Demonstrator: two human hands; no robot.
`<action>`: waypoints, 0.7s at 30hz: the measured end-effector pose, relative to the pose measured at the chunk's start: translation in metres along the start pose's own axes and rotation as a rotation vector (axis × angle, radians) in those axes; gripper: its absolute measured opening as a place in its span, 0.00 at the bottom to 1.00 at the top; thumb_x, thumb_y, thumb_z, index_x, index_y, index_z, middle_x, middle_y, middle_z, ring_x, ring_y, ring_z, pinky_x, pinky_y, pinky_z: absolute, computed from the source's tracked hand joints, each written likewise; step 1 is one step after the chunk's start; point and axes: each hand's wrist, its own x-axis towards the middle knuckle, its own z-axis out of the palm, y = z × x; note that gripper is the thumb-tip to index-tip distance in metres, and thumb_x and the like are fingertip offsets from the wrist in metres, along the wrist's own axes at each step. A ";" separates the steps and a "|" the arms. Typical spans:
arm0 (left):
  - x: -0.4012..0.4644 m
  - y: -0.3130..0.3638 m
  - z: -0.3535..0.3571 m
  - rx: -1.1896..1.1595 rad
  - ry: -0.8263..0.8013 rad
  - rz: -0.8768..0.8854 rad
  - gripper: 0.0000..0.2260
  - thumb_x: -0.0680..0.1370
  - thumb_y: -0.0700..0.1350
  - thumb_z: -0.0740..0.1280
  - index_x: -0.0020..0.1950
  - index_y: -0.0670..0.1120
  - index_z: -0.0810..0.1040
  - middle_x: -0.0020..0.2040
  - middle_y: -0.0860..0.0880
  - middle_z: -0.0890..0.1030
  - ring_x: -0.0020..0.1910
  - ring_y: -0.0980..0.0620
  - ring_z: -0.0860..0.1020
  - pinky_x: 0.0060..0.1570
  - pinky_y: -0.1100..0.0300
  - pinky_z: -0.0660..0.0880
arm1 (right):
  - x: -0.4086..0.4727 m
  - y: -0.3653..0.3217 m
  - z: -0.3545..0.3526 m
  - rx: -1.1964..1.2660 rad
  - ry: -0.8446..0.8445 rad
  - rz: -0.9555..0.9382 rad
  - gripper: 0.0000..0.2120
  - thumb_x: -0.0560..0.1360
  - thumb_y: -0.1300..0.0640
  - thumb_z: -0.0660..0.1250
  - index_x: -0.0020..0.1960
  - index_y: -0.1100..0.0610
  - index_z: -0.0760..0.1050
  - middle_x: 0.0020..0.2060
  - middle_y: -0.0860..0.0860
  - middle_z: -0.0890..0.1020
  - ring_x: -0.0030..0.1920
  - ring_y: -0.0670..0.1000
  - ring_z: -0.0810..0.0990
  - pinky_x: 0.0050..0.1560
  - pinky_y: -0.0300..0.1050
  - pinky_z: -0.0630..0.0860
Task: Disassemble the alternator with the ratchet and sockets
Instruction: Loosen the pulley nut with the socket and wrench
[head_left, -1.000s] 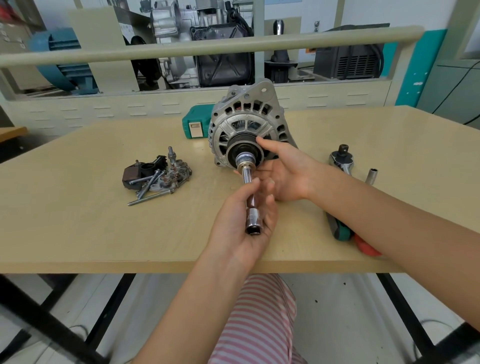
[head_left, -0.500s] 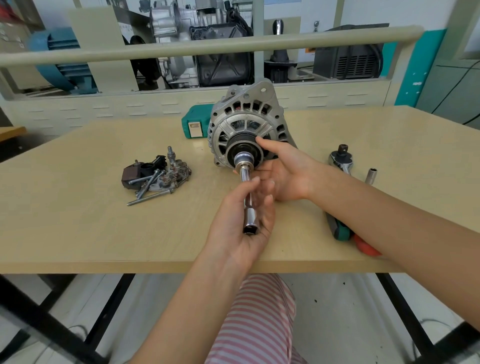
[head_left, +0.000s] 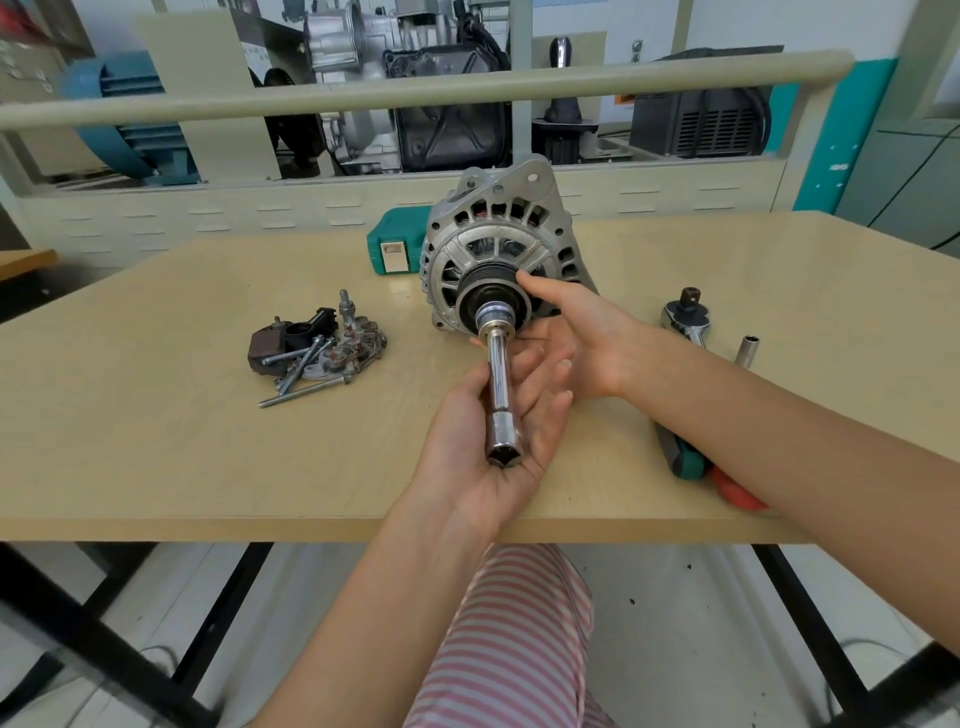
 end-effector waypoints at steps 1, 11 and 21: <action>0.000 -0.001 0.000 -0.006 0.008 0.008 0.16 0.82 0.49 0.58 0.57 0.38 0.77 0.45 0.39 0.83 0.29 0.48 0.82 0.18 0.62 0.74 | 0.000 0.000 0.000 -0.008 0.002 -0.002 0.25 0.75 0.40 0.62 0.48 0.64 0.76 0.34 0.55 0.81 0.30 0.49 0.74 0.35 0.38 0.75; 0.002 -0.002 0.000 -0.021 0.000 0.029 0.12 0.78 0.44 0.64 0.45 0.35 0.79 0.34 0.45 0.81 0.25 0.54 0.80 0.19 0.66 0.73 | 0.000 0.001 0.000 0.001 0.007 -0.022 0.25 0.75 0.41 0.62 0.46 0.65 0.76 0.35 0.55 0.78 0.19 0.50 0.74 0.22 0.35 0.72; 0.002 0.000 0.000 -0.023 -0.021 -0.015 0.18 0.81 0.50 0.57 0.58 0.38 0.78 0.33 0.44 0.81 0.24 0.53 0.79 0.17 0.64 0.73 | 0.003 0.001 -0.002 0.016 -0.016 0.003 0.25 0.74 0.40 0.62 0.51 0.64 0.75 0.42 0.55 0.79 0.25 0.46 0.67 0.31 0.37 0.71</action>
